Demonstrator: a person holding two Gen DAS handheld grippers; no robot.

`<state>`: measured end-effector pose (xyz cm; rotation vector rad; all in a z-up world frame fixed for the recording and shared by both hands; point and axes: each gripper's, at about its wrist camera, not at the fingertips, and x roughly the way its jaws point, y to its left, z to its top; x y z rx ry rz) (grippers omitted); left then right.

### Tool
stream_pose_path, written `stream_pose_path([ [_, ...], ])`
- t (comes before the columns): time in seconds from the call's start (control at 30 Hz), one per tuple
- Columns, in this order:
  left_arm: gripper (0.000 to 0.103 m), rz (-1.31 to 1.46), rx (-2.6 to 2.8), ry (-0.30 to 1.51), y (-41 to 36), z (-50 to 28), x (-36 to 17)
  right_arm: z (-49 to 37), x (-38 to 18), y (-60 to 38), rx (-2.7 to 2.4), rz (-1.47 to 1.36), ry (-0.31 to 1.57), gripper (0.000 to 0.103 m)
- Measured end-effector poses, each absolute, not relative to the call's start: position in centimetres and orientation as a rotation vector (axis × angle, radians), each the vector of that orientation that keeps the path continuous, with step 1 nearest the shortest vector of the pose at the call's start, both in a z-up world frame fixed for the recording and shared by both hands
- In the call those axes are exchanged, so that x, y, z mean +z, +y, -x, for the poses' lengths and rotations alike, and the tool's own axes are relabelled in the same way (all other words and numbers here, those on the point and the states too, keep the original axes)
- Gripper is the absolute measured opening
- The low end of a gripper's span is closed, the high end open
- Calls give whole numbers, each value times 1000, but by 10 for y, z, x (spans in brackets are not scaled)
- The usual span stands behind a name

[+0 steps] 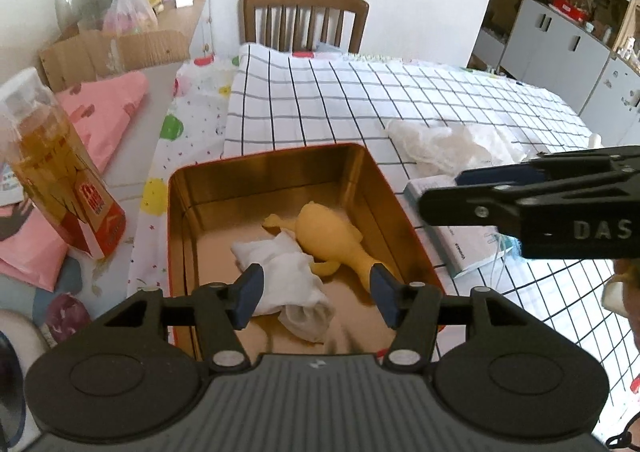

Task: Organize soft objects
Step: 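Open the left gripper over the gold tin while the right gripper releases the duck inside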

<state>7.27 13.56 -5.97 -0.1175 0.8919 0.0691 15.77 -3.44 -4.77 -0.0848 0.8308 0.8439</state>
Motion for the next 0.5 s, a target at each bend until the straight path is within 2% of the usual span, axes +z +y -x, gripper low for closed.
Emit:
stream_pose_path([
  [0.37,62,106,71,790,109,-56,-23,-128,-12,-90,843,71,690,64],
  [0.5,63,109,55,754,94,-54,-10,-124,-4,-115,818,46,660,65],
])
